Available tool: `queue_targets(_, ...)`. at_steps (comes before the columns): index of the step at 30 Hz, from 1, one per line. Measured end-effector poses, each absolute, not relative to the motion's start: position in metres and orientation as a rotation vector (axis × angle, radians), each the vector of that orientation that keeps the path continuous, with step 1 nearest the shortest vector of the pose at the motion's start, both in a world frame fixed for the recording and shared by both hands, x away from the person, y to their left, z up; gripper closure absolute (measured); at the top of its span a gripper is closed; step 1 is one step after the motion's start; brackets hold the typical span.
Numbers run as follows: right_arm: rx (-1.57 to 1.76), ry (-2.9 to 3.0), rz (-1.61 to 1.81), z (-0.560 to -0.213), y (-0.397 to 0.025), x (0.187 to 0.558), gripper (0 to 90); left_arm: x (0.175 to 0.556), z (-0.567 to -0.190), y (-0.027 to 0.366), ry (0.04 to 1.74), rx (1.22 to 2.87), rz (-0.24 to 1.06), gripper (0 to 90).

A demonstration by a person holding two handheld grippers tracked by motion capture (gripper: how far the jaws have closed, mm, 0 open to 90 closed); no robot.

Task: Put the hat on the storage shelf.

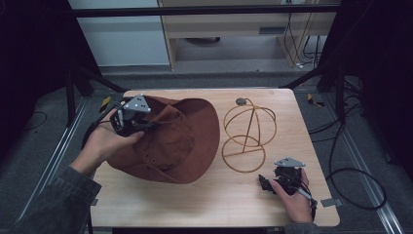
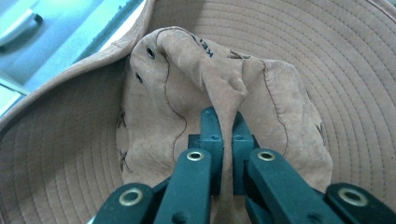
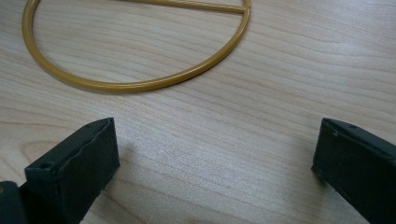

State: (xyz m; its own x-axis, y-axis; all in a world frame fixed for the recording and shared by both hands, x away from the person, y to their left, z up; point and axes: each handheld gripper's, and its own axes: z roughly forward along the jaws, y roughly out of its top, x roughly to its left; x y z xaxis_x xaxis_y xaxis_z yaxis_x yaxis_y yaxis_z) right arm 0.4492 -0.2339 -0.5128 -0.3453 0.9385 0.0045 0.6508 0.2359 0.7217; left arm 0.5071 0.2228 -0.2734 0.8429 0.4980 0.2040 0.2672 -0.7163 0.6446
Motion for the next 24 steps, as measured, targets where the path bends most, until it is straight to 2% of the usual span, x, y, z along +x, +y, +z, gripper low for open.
queue_targets(8, 1.455, 2.081, 0.891, -0.513, -0.234, 0.449, 0.4, 0.493, -0.246, 0.227, 0.512, 2.389, 0.519, 88.6)
queue_targets(24, 1.456, 2.080, 0.890, -0.513, -0.234, 0.449, 0.4, 0.481, -0.213, 0.216, 0.429, 2.351, 0.539, 88.5)
